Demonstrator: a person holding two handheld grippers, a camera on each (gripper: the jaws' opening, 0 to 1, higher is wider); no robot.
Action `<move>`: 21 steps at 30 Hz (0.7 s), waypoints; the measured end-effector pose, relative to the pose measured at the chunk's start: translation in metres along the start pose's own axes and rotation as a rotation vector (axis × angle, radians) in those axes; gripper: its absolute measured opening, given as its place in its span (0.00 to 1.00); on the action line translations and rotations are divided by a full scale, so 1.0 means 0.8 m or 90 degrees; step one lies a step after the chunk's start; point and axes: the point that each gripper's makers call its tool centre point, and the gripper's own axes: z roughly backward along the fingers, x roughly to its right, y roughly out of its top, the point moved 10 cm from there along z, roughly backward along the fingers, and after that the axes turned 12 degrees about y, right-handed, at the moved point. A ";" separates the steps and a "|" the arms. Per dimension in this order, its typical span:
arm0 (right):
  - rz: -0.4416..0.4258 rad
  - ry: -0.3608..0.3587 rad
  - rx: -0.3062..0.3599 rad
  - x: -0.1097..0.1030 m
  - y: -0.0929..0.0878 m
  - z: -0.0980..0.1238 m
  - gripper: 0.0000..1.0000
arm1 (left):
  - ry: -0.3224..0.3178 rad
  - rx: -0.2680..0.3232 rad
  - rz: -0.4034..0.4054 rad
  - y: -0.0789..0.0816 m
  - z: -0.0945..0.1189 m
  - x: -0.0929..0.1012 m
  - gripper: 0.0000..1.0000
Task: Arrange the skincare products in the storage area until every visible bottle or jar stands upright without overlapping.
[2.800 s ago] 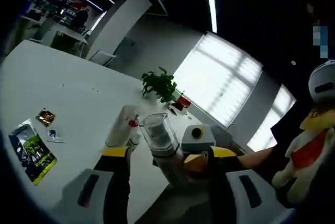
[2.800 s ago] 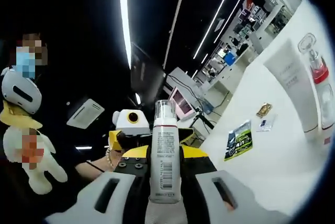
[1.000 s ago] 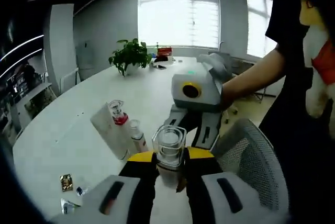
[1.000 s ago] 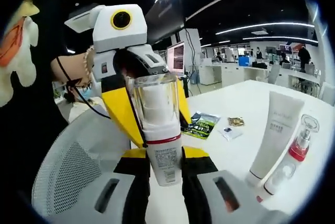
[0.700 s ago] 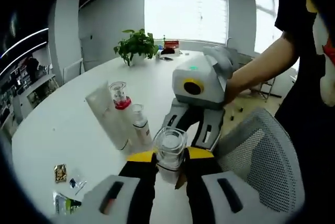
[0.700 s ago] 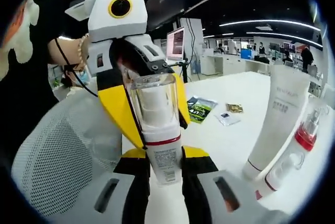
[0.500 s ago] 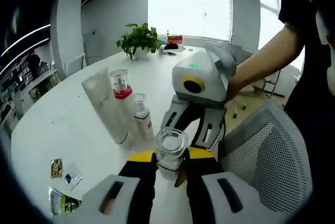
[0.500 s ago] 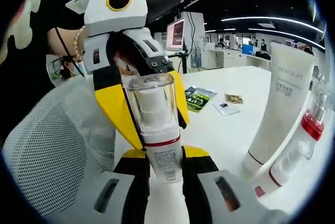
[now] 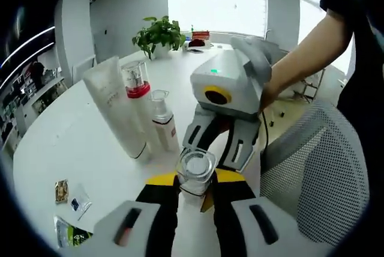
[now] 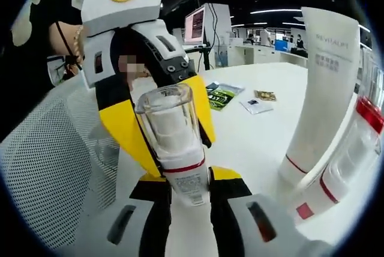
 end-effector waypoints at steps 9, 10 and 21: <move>0.003 0.011 0.006 0.006 0.000 0.003 0.23 | -0.010 0.005 -0.009 0.002 -0.004 -0.005 0.17; 0.004 0.011 0.005 0.007 0.000 0.003 0.23 | -0.011 0.002 -0.010 0.002 -0.004 -0.006 0.16; 0.018 0.017 -0.006 0.011 0.002 0.005 0.22 | -0.042 -0.031 -0.041 -0.011 -0.012 -0.011 0.20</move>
